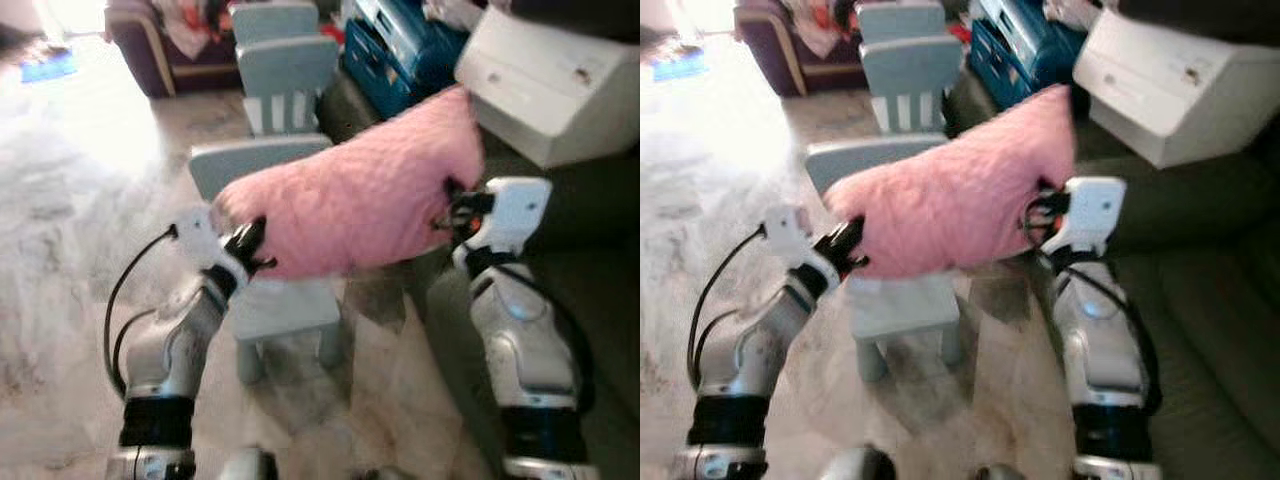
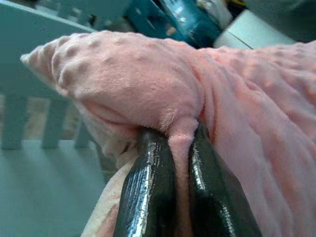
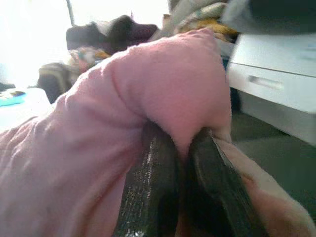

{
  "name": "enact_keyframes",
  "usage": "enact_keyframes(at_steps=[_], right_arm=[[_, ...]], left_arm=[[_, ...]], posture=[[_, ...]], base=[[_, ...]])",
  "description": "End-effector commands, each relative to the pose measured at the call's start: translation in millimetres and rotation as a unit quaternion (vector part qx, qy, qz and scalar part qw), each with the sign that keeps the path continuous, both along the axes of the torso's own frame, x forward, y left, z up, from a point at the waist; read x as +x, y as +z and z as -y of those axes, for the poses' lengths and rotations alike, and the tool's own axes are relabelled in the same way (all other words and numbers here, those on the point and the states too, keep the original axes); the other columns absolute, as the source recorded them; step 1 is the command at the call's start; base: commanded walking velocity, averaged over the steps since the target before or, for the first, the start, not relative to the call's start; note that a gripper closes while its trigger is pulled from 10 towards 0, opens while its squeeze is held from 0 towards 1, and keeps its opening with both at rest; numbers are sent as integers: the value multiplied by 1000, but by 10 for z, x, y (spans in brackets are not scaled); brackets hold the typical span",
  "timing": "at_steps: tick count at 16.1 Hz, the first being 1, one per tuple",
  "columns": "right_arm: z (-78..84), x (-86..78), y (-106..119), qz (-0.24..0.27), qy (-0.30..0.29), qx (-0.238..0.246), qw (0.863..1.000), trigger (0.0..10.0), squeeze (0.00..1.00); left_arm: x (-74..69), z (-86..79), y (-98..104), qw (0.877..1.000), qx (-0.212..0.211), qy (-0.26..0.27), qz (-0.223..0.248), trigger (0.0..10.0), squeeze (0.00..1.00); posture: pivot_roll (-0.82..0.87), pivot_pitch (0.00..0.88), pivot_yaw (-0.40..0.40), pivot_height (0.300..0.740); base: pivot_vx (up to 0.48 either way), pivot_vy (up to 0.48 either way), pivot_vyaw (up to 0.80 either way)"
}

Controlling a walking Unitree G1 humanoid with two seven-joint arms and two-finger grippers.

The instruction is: Move the pillow to the sofa

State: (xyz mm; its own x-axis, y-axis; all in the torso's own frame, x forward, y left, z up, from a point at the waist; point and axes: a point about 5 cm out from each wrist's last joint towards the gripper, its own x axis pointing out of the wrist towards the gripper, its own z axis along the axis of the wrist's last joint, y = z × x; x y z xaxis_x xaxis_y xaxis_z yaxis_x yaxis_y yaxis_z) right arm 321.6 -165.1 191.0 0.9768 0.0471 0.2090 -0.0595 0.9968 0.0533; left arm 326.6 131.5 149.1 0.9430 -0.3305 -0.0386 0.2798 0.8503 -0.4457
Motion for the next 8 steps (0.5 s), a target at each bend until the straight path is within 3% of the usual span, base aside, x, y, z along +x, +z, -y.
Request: enact_keyframes(at_steps=[1, 8], right_arm=[[-20, 1, 74, 15, 3, -1, 1000, 0, 0], [-20, 9, 70, 12, -2, 2, 1000, 0, 0]], left_arm=[[10, 11, 63, 1000, 4, -4, 12, 10000, 0], [76, -90, 51, 999, 27, 16, 11, 10000, 0]], posture=[[-129, 103, -22, 740], [-128, 101, -22, 740]], base=[[0, 0, 0], [0, 0, 0]])
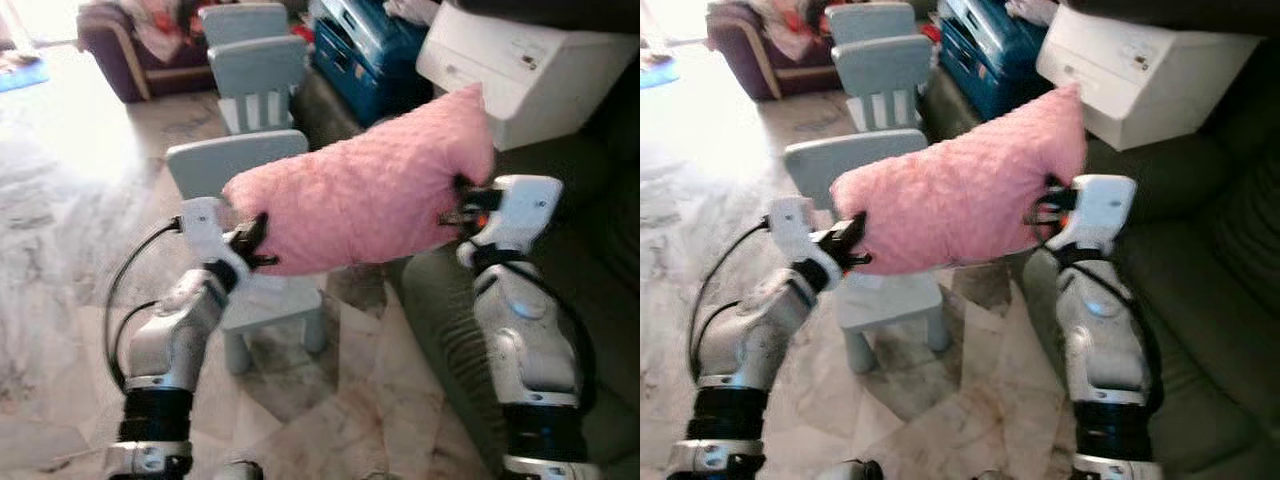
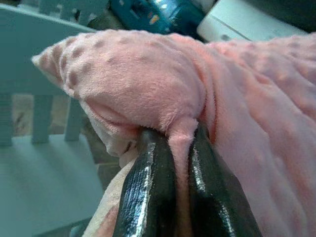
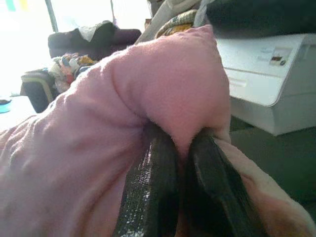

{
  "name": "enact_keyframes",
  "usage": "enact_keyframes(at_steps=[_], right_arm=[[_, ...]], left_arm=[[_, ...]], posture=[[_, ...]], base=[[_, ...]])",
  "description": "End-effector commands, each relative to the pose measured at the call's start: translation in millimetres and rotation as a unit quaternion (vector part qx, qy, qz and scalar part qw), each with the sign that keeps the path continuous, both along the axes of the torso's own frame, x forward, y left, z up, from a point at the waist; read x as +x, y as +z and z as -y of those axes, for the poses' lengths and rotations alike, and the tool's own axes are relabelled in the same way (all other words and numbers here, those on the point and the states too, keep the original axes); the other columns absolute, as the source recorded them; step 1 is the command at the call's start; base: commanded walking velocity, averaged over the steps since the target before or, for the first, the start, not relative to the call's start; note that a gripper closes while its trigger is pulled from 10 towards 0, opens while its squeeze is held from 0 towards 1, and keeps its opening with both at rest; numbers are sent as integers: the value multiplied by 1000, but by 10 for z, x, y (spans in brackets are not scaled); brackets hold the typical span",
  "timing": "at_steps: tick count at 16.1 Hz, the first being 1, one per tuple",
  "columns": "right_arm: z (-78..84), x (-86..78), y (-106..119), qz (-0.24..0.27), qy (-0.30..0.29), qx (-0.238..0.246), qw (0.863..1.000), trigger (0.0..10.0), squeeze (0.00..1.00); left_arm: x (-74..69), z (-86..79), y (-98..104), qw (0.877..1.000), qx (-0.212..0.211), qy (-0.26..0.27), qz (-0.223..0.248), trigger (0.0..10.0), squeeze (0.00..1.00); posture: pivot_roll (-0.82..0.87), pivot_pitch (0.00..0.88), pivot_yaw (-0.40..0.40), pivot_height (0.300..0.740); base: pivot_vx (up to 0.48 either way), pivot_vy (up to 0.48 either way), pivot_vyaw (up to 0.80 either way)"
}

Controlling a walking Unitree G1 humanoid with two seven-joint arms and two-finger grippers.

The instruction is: Move the pillow to the sofa

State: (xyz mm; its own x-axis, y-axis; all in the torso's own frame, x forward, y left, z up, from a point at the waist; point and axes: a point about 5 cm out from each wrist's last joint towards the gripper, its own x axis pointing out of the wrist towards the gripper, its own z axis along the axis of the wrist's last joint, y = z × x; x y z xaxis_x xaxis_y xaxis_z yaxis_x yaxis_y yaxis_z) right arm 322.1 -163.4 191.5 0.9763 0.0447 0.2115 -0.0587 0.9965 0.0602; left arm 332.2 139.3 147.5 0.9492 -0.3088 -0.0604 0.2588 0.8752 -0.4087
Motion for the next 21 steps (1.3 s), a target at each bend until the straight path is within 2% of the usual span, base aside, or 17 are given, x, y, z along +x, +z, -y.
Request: enact_keyframes(at_steps=[1, 7, 21], right_arm=[[-4, 8, 64, 10, -2, -2, 1000, 0, 0], [5, 19, 63, 7, -5, -1, 1000, 0, 0], [12, 24, 60, 5, -6, -2, 1000, 0, 0]], left_arm=[[53, -46, 80, 1000, 8, 10, 16, 10000, 0], [203, -212, 180, 998, 25, 39, 30, 10000, 0], [235, -243, 187, 998, 29, 38, 44, 10000, 0]], posture=[[-128, 100, -21, 740], [-132, 99, -20, 740], [-133, 91, -19, 740]], base=[[0, 0, -550], [0, 0, -800], [0, 0, -800]])
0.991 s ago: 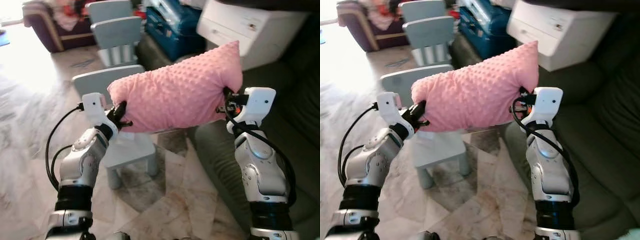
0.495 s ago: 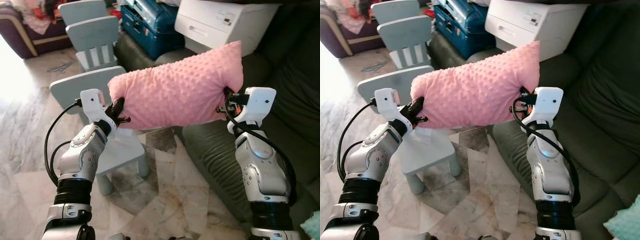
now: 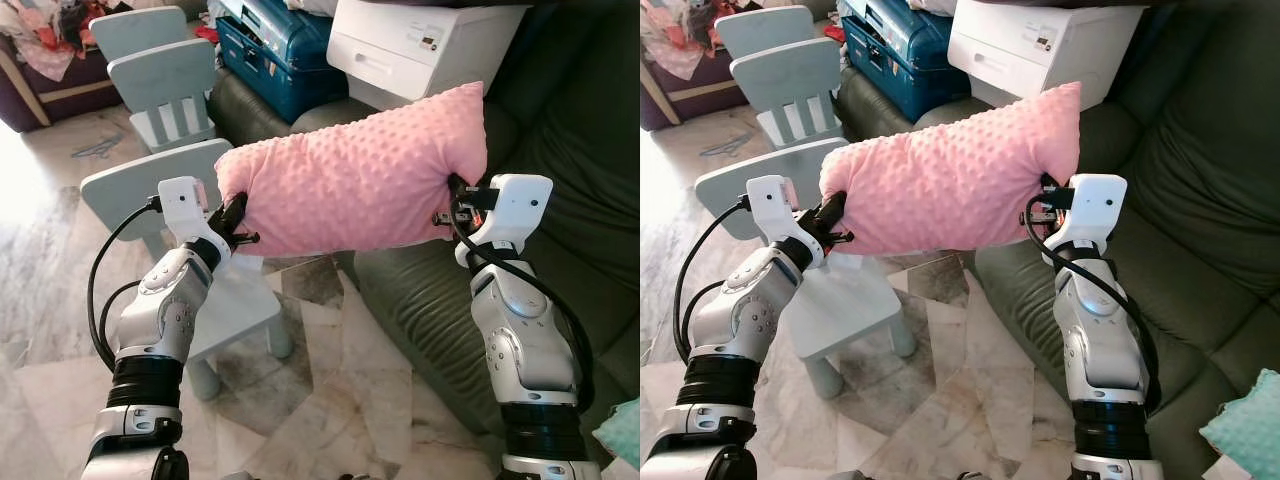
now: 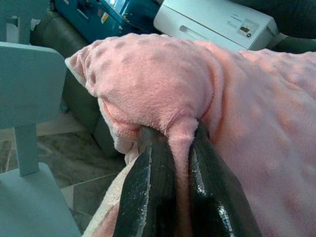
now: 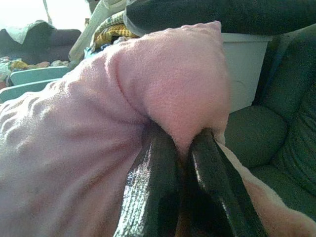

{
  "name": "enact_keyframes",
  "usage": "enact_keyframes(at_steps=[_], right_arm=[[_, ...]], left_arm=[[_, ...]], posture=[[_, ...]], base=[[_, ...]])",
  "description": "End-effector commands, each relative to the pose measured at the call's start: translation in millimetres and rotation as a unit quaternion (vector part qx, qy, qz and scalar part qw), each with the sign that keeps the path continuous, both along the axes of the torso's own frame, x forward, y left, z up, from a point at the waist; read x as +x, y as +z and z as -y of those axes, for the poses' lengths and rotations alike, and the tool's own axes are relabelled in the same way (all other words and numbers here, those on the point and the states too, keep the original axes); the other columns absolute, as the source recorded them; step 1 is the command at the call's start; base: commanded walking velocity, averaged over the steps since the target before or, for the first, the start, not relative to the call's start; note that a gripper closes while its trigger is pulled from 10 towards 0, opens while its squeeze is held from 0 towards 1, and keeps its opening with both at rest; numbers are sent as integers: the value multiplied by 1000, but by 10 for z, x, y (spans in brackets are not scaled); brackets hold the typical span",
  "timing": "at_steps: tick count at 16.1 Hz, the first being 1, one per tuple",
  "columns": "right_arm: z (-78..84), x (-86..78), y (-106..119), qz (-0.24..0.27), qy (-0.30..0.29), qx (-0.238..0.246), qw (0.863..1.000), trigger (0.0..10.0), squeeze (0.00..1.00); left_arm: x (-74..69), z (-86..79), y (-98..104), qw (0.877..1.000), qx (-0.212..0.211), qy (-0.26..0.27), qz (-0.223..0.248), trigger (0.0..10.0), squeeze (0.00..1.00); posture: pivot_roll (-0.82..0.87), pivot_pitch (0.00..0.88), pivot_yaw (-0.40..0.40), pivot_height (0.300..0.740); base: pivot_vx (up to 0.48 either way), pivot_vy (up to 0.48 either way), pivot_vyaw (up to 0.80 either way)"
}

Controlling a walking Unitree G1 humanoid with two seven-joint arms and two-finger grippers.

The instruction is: Move the pillow to the sofa

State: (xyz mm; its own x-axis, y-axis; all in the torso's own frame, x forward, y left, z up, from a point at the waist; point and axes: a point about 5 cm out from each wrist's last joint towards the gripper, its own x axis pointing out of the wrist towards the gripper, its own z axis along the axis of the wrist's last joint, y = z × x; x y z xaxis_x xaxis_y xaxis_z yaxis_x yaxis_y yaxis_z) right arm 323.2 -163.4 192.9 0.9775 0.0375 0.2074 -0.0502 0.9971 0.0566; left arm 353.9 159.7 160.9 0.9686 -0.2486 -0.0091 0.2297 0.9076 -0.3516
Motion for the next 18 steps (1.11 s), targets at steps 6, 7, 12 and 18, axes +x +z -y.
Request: enact_keyframes(at_steps=[6, 7, 12, 18], right_arm=[[9, 11, 36, 5, -3, 0, 1000, 0, 0], [9, 10, 36, 5, -3, 0, 1000, 0, 0], [12, 8, 30, 4, -4, 0, 1000, 0, 0], [14, 11, 29, 3, -5, 1, 1000, 0, 0]], left_arm=[[9, -33, 43, 1000, 4, 3, 10, 10000, 0], [7, -34, 39, 1000, 1, 4, 8, 10000, 0], [10, -48, 42, 1000, 4, 4, 9, 10000, 0], [15, -65, 37, 1000, -6, 11, 5, 10000, 0]], posture=[[-131, 95, -19, 740], [-130, 95, -19, 740], [-133, 96, -15, 740], [-131, 97, -17, 740]], base=[[0, 0, -800], [0, 0, -800], [0, 0, -800], [0, 0, -800]])
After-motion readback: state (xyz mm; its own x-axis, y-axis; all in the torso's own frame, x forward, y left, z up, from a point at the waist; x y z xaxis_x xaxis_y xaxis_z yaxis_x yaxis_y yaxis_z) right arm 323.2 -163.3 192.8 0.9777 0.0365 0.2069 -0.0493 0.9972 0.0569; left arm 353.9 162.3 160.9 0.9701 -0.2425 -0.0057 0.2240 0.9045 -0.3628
